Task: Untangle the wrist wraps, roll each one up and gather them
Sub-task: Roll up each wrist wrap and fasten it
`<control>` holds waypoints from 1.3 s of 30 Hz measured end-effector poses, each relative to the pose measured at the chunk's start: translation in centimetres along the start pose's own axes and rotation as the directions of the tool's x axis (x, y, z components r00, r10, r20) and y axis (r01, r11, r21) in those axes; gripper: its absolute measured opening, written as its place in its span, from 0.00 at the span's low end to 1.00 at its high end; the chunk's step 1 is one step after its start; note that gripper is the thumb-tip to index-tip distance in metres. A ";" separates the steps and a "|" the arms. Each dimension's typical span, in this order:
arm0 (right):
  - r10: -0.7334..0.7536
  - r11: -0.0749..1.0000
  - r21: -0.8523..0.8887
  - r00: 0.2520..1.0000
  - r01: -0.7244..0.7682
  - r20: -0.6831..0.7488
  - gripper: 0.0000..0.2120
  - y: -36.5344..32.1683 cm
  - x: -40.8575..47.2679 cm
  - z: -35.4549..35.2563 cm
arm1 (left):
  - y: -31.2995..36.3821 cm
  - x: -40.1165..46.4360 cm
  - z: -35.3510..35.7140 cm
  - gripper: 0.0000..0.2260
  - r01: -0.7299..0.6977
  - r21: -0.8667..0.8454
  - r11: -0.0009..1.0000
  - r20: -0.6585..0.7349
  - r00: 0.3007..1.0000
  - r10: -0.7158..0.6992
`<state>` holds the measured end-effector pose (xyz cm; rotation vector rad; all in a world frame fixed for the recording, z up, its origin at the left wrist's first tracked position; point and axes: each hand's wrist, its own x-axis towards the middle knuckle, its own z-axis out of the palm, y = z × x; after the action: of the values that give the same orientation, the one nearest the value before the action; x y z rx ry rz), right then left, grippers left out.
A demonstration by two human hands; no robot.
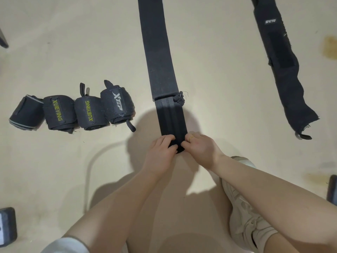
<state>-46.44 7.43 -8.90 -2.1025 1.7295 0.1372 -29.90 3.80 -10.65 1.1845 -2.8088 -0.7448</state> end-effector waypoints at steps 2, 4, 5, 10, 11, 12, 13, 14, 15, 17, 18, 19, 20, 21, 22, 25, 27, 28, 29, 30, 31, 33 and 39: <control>0.037 0.998 0.044 0.998 -0.039 0.045 0.06 0.1 0.4 -0.1 | -0.5 -0.5 0.5 0.15 -0.020 0.019 1.000 -0.046 0.999 0.021; 0.189 0.961 0.175 0.969 -0.216 0.156 0.09 0.1 1.0 -0.4 | -1.1 -0.6 0.7 0.16 -0.036 0.075 0.997 -0.074 0.996 0.041; 0.263 0.916 0.261 0.948 -0.304 0.182 0.08 0.1 1.3 -0.7 | -1.2 -0.4 0.7 0.16 -0.027 0.088 0.996 -0.070 0.997 0.033; 0.351 0.917 0.161 0.930 -0.365 0.114 0.04 -0.5 2.3 -1.5 | -0.3 0.8 -0.6 0.13 0.194 -0.001 0.981 0.143 0.971 -0.192; 0.285 0.956 0.058 0.958 -0.286 0.026 0.07 -0.8 2.1 -1.4 | -0.2 1.0 -0.7 0.14 0.249 -0.042 0.968 0.183 0.954 -0.238; 0.217 0.976 -0.011 0.976 -0.217 0.005 0.11 -1.1 2.0 -1.3 | -0.1 1.2 -0.7 0.14 0.287 -0.083 0.954 0.189 0.945 -0.267; 0.164 0.984 -0.073 0.986 -0.165 -0.021 0.14 -1.0 1.8 -1.1 | -0.1 1.4 -0.7 0.13 0.306 -0.119 0.945 0.176 0.943 -0.283; 0.126 0.984 -0.122 0.992 -0.127 -0.024 0.16 -0.9 1.7 -0.8 | 0.1 1.5 -0.9 0.12 0.333 -0.162 0.929 0.185 0.935 -0.303; 0.097 0.980 -0.174 0.995 -0.096 0.002 0.15 -0.6 1.6 -0.4 | 0.1 1.7 -1.0 0.11 0.359 -0.211 0.909 0.178 0.929 -0.325; -0.021 0.951 -0.309 1.000 0.026 0.020 0.12 -0.2 1.4 -0.1 | -0.2 2.1 -0.9 0.07 0.425 -0.317 0.848 0.134 0.905 -0.404; -0.079 0.930 -0.360 0.997 0.078 0.012 0.09 0.1 1.3 0.1 | -0.3 2.2 -0.9 0.05 0.446 -0.347 0.825 0.108 0.893 -0.437; -0.105 0.916 -0.389 0.994 0.101 0.010 0.05 0.3 1.3 0.0 | -0.3 2.4 -1.1 0.04 0.439 -0.357 0.824 0.084 0.894 -0.440; -0.126 0.906 -0.408 0.992 0.110 -0.013 0.04 0.3 1.4 0.1 | -0.3 2.4 -1.2 0.03 0.406 -0.349 0.844 0.067 0.910 -0.410; -0.122 0.909 -0.407 0.991 0.089 -0.055 0.06 0.2 1.7 0.3 | -0.3 2.5 -1.4 0.00 0.355 -0.325 0.877 0.051 0.932 -0.358; -0.090 0.929 -0.366 0.993 0.056 -0.077 0.06 0.1 1.9 0.2 | -0.2 2.4 -1.6 0.02 0.316 -0.279 0.907 0.038 0.947 -0.318; 0.135 0.979 -0.150 0.990 -0.141 -0.048 0.05 -0.5 2.4 -1.0 | -0.3 2.1 -1.4 0.06 0.221 -0.131 0.966 0.016 0.975 -0.221; 0.236 0.972 -0.036 0.969 -0.234 0.076 0.05 -0.4 2.7 -1.2 | -0.7 1.8 -1.0 0.06 0.168 -0.068 0.983 -0.013 0.985 -0.170; 0.261 0.964 0.022 0.958 -0.266 0.117 0.07 -0.3 2.9 -1.5 | -0.8 1.7 -0.9 0.07 0.162 -0.054 0.985 -0.007 0.987 -0.162; 0.295 0.945 0.105 0.947 -0.308 0.127 0.07 -0.1 3.2 -1.5 | -0.8 1.9 -1.0 0.07 0.180 -0.064 0.982 -0.001 0.984 -0.180; 0.313 0.930 0.161 0.942 -0.329 0.116 0.06 0.2 3.5 -1.6 | -0.8 2.2 -1.3 0.07 0.215 -0.084 0.973 0.022 0.977 -0.214; 0.333 0.916 0.190 0.934 -0.353 0.129 0.05 0.3 3.8 -1.9 | -0.9 2.6 -1.4 0.07 0.229 -0.075 0.971 0.024 0.973 -0.228; 0.294 0.952 0.066 0.952 -0.300 0.084 0.01 0.6 4.5 -2.5 | -1.0 3.6 -1.7 0.08 0.237 -0.057 0.970 -0.009 0.971 -0.238; -0.150 0.914 -0.385 0.989 0.133 -0.015 0.07 1.6 4.5 -2.0 | -1.0 5.1 -2.1 0.06 0.393 -0.094 0.915 0.054 0.920 -0.389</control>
<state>-47.31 2.32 -8.99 -2.5181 1.6731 0.4212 -32.49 -1.17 -10.10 1.7555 -2.5435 -0.9209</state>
